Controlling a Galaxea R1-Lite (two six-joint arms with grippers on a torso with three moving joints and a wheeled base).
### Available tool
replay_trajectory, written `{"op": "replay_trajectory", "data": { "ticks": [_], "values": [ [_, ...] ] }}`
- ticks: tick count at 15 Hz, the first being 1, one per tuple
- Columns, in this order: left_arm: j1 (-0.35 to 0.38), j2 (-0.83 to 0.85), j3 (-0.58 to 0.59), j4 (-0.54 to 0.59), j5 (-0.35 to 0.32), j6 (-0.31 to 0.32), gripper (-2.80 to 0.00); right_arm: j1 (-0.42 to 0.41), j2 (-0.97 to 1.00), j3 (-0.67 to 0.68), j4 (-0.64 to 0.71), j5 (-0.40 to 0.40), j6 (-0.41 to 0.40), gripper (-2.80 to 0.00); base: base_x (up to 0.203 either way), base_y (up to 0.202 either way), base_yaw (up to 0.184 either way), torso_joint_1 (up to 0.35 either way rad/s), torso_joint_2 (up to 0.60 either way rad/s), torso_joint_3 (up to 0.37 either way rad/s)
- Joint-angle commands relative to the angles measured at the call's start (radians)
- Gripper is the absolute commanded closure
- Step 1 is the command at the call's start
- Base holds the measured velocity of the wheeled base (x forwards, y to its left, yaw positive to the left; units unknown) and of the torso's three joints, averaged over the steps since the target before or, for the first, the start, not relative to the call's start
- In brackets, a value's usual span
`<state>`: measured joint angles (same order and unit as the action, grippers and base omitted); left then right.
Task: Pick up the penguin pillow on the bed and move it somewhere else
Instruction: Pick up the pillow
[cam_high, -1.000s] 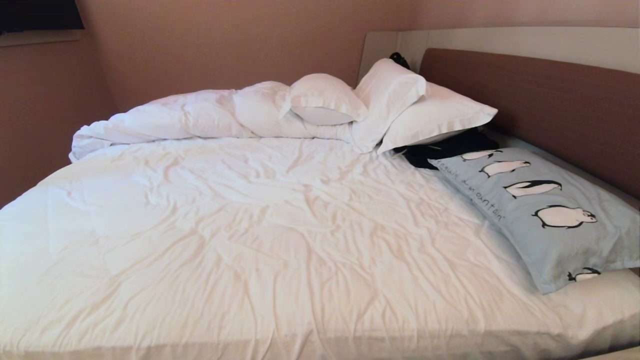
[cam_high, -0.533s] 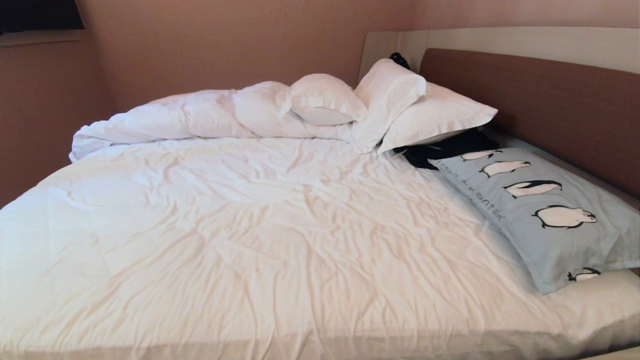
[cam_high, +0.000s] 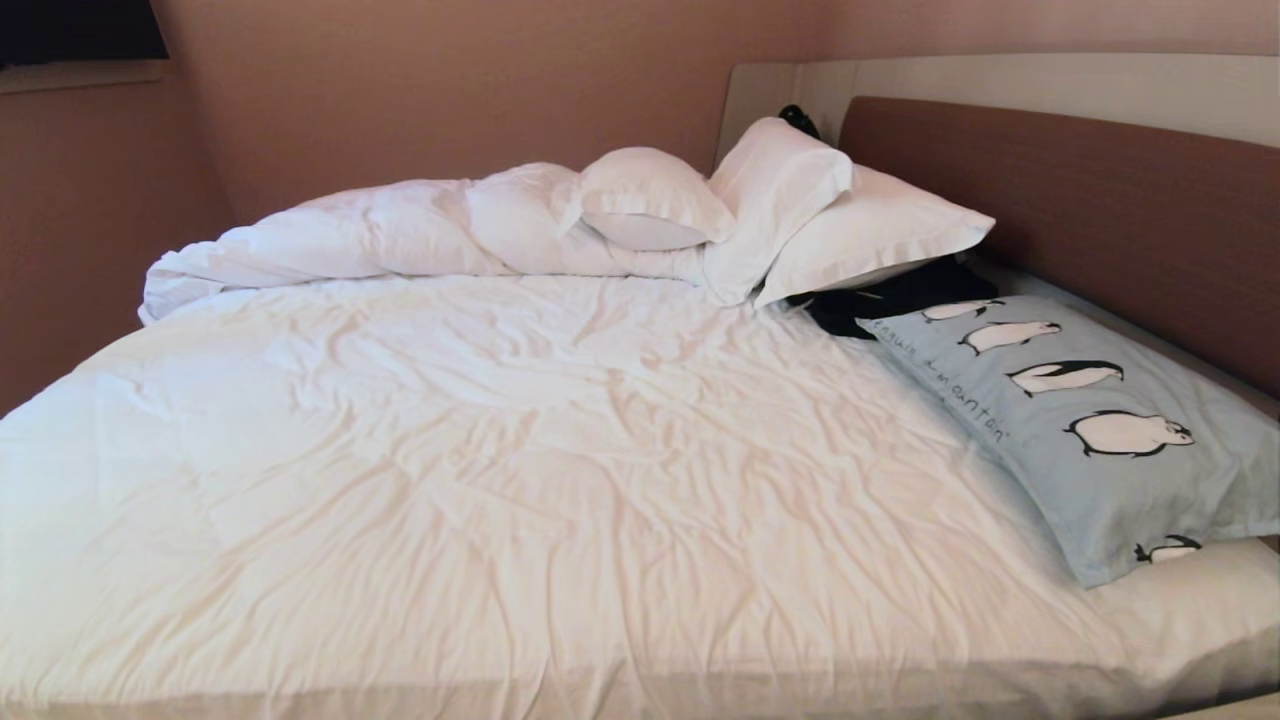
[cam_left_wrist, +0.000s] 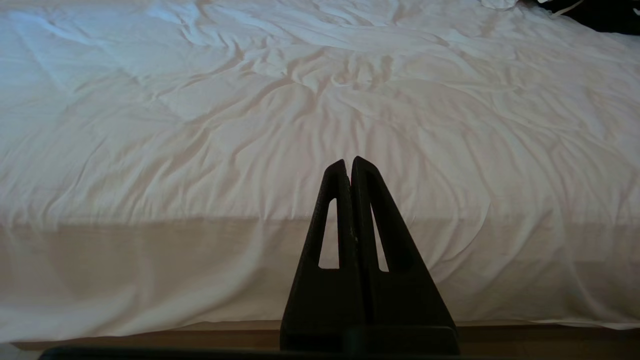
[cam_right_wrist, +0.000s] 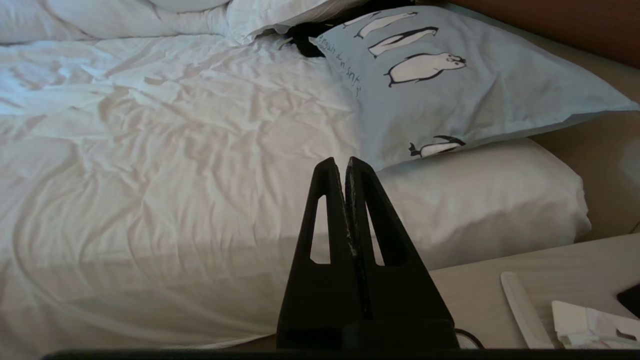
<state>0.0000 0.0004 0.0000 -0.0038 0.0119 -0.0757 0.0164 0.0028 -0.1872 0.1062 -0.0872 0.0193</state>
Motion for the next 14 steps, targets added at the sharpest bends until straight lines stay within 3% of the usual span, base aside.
{"op": "replay_trajectory", "data": {
  "ticks": [1,7,14],
  "values": [
    [0.0,0.0,0.003,-0.001,0.0,-0.001,0.0,0.0,-0.001,0.06,-0.104,0.015,-0.014,0.0,0.0,0.0,0.0,0.0,0.0,0.0],
    [0.0,0.0,0.003,-0.001,0.0,-0.001,0.0,0.0,-0.001,0.184,-0.204,0.069,-0.03,0.0,0.0,0.0,0.0,0.0,0.0,0.0],
    [0.0,0.0,0.003,-0.001,0.0,-0.001,0.0,0.0,-0.003,0.186,-0.102,0.083,-0.016,0.0,0.0,0.0,0.0,0.0,0.0,0.0]
  ]
}}
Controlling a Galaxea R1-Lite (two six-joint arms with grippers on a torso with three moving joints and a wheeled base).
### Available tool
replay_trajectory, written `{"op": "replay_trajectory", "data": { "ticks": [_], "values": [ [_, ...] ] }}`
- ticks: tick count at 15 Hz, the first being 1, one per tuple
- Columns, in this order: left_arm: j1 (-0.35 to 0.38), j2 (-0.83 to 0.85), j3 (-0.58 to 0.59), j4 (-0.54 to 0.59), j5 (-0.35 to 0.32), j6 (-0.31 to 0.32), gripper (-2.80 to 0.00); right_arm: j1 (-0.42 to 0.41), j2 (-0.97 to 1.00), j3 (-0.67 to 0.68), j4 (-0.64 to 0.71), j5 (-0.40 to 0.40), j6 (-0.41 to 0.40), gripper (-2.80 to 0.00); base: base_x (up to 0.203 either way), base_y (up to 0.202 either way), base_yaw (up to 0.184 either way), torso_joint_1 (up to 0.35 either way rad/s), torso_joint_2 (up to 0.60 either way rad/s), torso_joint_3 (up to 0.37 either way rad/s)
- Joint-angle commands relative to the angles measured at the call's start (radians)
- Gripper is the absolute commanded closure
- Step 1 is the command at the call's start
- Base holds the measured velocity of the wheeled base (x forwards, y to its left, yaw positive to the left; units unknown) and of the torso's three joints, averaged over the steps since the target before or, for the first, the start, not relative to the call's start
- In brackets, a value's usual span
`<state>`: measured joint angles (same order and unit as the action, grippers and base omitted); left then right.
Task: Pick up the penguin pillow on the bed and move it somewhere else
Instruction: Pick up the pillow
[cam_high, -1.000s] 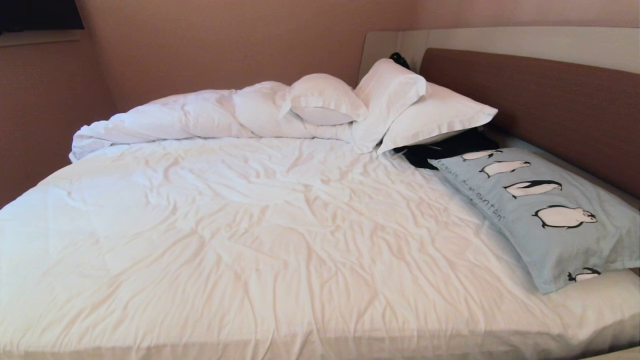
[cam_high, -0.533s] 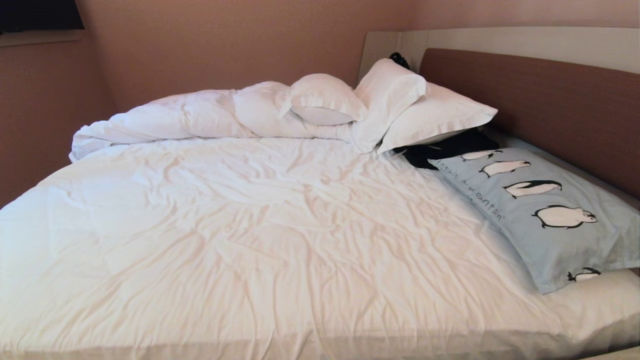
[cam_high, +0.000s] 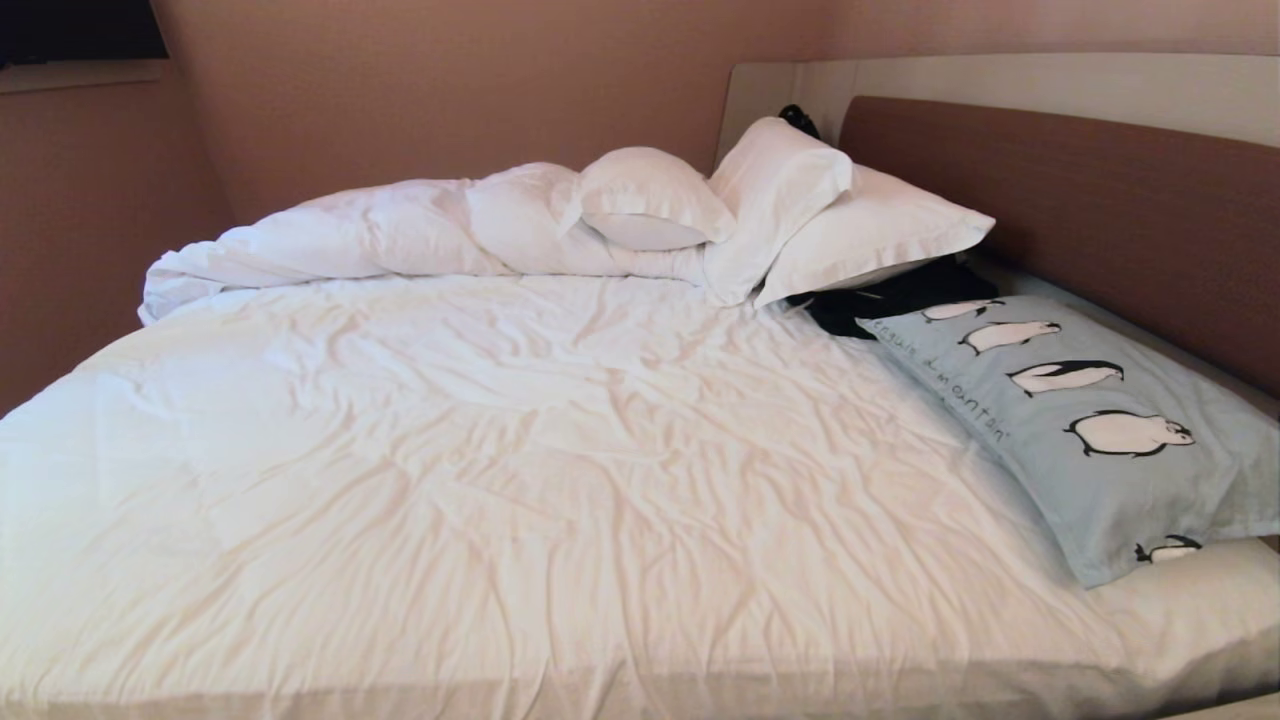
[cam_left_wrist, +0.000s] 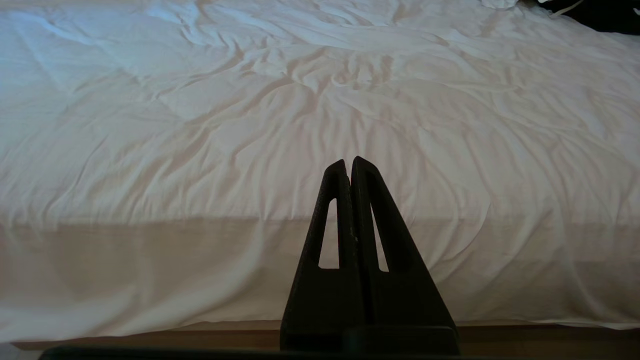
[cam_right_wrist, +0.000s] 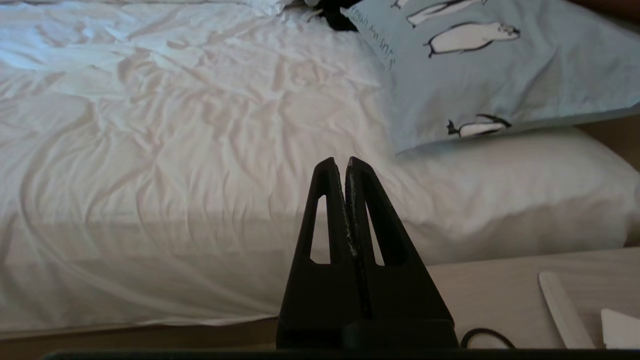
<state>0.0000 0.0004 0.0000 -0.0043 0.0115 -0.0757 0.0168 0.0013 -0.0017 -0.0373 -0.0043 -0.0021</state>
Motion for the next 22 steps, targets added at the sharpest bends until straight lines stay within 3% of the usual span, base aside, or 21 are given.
{"op": "replay_trajectory", "data": {
  "ticks": [1,22],
  "values": [
    [0.0,0.0,0.003,0.0,0.001,-0.001,0.0,0.0,0.0,0.0,0.042,0.0,0.005,0.0,0.0,0.0,0.0,0.0,0.0,0.0],
    [0.0,0.0,0.003,0.0,0.001,-0.001,0.0,0.0,-0.001,0.0,0.043,0.001,0.005,0.0,0.0,0.0,0.0,0.0,0.0,0.0]
  ]
}}
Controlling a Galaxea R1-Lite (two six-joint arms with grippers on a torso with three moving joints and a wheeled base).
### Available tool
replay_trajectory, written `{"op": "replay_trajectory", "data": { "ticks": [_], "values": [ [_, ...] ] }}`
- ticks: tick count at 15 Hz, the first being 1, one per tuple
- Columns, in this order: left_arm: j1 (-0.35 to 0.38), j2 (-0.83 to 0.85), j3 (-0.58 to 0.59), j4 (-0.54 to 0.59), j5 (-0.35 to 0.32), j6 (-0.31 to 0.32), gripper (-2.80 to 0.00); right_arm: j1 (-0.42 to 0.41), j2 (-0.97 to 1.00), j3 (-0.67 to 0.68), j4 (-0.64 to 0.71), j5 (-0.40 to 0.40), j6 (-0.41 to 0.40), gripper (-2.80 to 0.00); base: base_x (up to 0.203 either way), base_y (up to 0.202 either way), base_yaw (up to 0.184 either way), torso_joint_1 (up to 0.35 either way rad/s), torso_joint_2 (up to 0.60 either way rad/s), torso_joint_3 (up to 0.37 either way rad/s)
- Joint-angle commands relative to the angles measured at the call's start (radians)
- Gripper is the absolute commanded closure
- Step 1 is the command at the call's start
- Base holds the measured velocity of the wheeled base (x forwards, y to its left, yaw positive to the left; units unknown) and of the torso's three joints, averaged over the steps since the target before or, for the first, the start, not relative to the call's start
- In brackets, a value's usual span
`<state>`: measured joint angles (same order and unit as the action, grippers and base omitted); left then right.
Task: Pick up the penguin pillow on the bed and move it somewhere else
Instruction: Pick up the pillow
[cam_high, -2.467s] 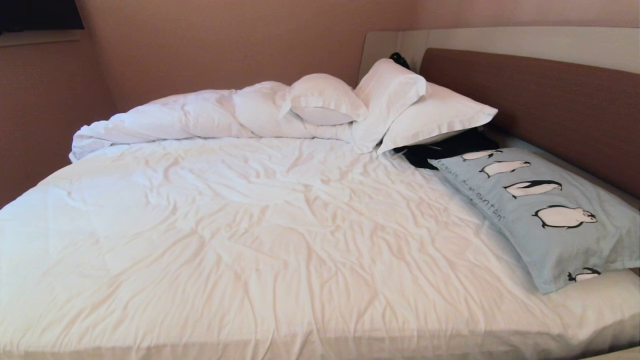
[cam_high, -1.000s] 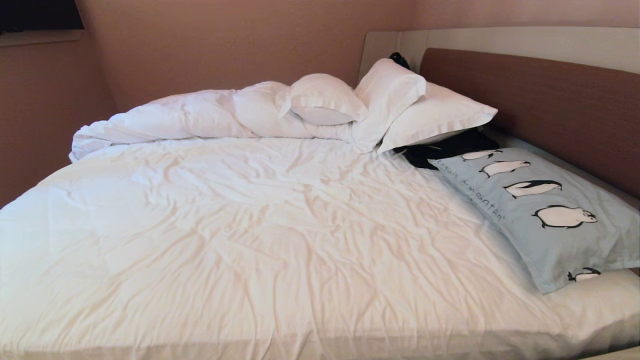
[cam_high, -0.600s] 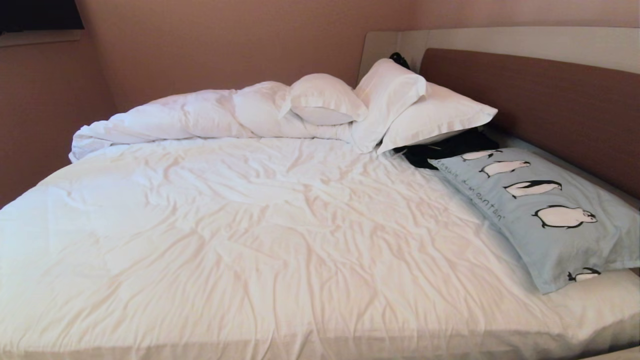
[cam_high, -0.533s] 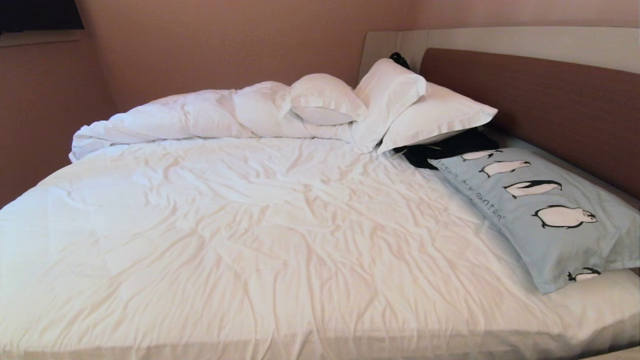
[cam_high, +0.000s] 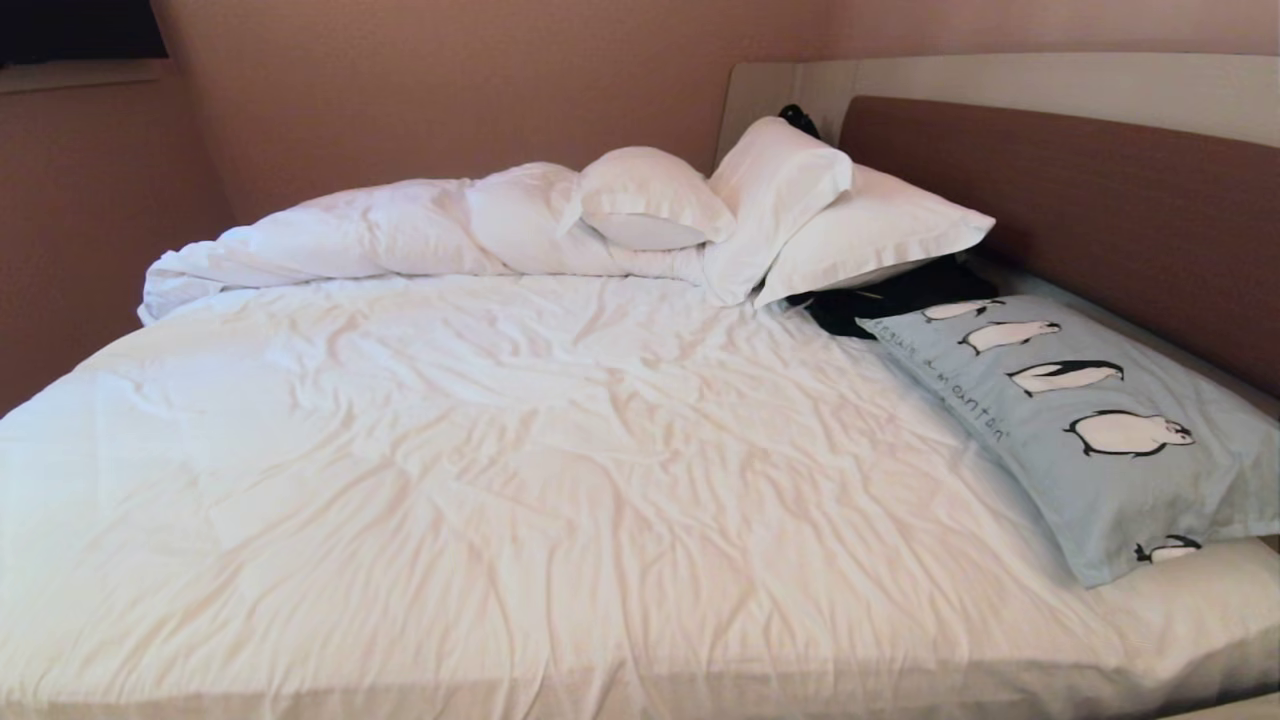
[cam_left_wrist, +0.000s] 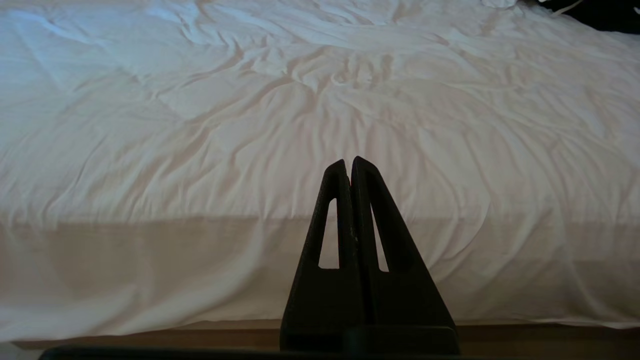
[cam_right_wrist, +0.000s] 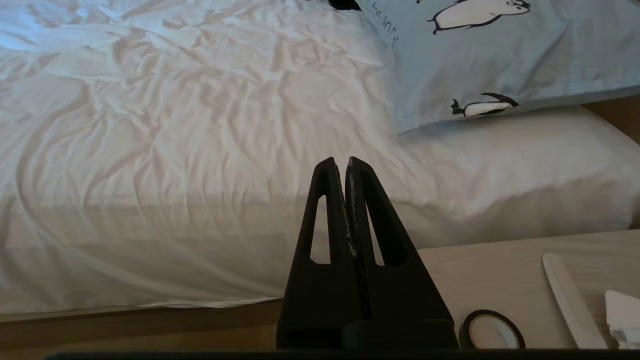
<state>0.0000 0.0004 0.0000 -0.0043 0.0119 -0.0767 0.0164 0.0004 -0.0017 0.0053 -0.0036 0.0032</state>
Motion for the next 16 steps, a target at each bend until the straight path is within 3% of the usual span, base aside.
{"op": "replay_trajectory", "data": {
  "ticks": [1,4,16],
  "values": [
    [0.0,0.0,0.003,0.0,0.0,0.0,0.0,0.0,0.0,0.0,0.0,0.001,0.0,0.0,0.0,0.0,0.0,0.0,0.0,0.0],
    [0.0,0.0,0.003,0.0,0.0,0.0,0.0,0.0,0.0,0.0,-0.001,0.001,0.0,0.0,-0.098,0.0,0.0,0.003,0.0,0.001],
    [0.0,0.0,0.003,0.0,0.0,0.0,0.0,0.0,0.001,0.0,0.0,0.0,0.0,0.0,0.0,0.0,0.0,0.0,0.0,0.0]
  ]
}}
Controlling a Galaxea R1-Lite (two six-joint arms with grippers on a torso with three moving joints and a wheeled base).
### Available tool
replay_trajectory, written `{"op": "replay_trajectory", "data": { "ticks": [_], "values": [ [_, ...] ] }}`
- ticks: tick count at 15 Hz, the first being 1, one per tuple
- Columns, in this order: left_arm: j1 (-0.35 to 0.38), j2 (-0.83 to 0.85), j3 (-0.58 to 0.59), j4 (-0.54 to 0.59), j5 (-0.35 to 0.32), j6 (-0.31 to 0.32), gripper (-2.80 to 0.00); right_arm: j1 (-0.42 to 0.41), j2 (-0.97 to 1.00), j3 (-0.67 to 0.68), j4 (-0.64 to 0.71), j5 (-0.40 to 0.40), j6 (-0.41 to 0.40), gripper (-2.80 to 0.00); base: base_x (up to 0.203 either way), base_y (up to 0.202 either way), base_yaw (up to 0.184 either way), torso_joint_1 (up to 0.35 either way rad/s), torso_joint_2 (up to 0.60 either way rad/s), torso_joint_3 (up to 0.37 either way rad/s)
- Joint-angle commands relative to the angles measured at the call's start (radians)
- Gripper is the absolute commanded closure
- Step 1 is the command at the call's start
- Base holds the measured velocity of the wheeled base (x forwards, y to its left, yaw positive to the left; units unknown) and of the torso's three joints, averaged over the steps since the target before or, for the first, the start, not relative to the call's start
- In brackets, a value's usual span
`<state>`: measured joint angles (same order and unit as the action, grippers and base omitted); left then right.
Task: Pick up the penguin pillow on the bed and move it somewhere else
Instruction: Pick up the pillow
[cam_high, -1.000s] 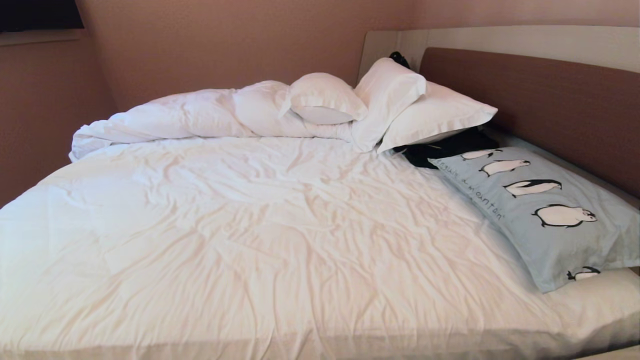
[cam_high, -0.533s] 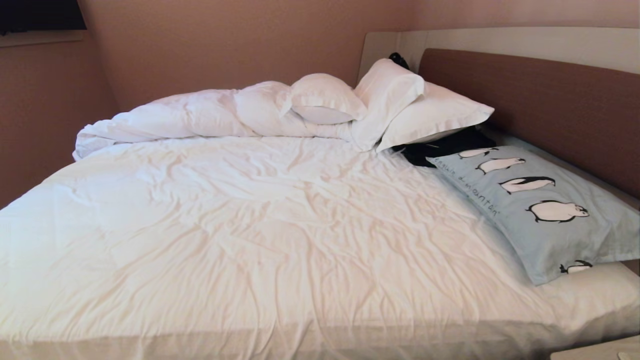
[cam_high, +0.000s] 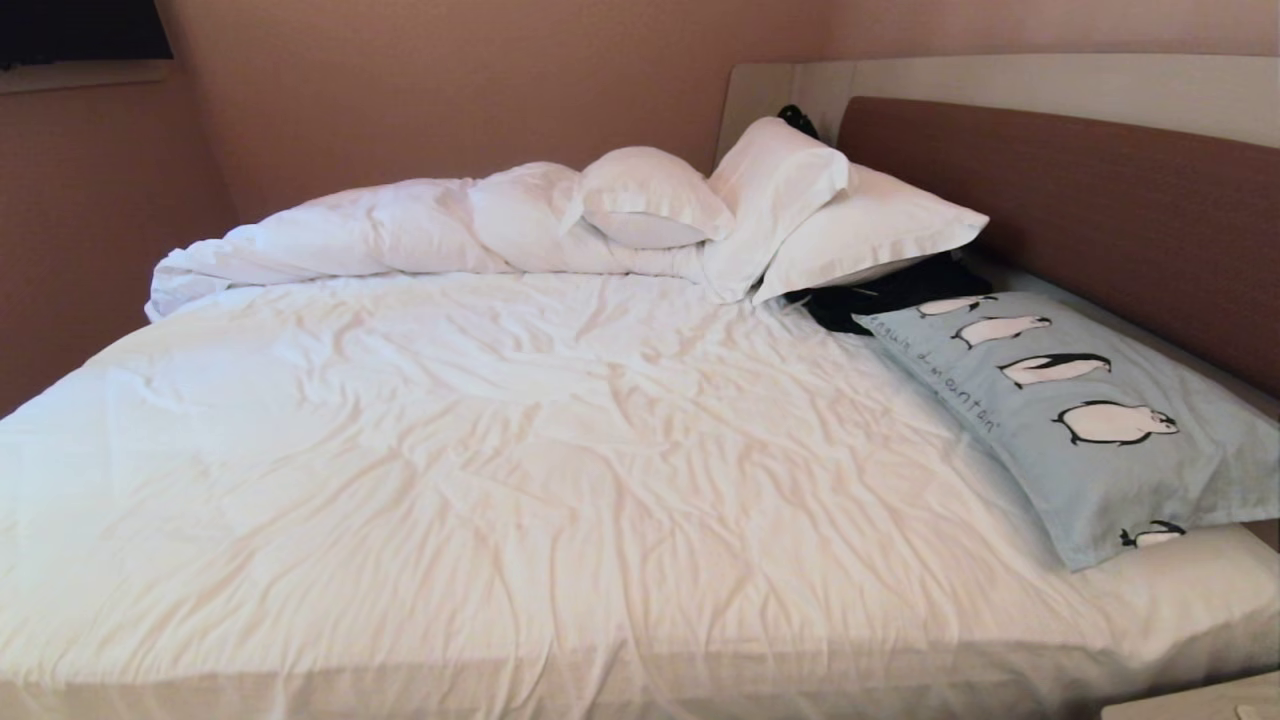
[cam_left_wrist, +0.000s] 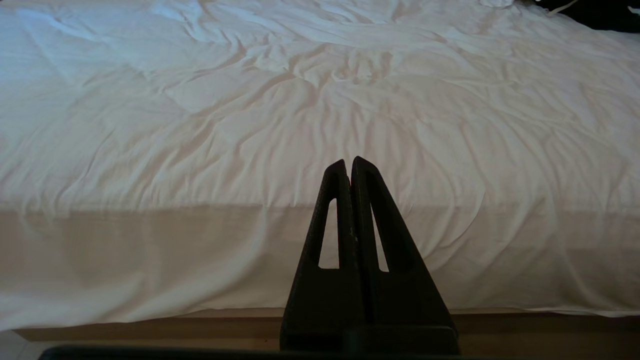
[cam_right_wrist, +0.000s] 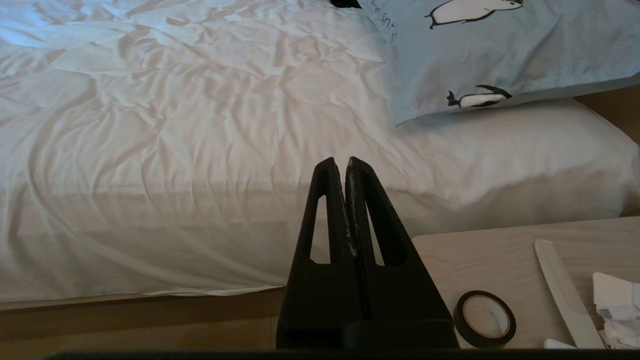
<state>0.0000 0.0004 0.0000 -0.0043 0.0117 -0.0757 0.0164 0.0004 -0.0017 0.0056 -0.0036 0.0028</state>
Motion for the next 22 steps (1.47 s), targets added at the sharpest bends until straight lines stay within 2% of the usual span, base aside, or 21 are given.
{"op": "replay_trajectory", "data": {
  "ticks": [1,22],
  "values": [
    [0.0,0.0,0.003,0.0,0.001,-0.001,0.0,0.0,0.001,0.0,0.0,-0.001,0.0,0.0,0.0,0.0,0.0,0.0,0.0,0.0],
    [0.0,0.0,0.003,0.0,0.001,-0.001,0.0,0.0,0.0,0.0,-0.001,0.0,0.0,0.0,0.0,0.0,0.0,0.0,0.0,0.0]
  ]
}}
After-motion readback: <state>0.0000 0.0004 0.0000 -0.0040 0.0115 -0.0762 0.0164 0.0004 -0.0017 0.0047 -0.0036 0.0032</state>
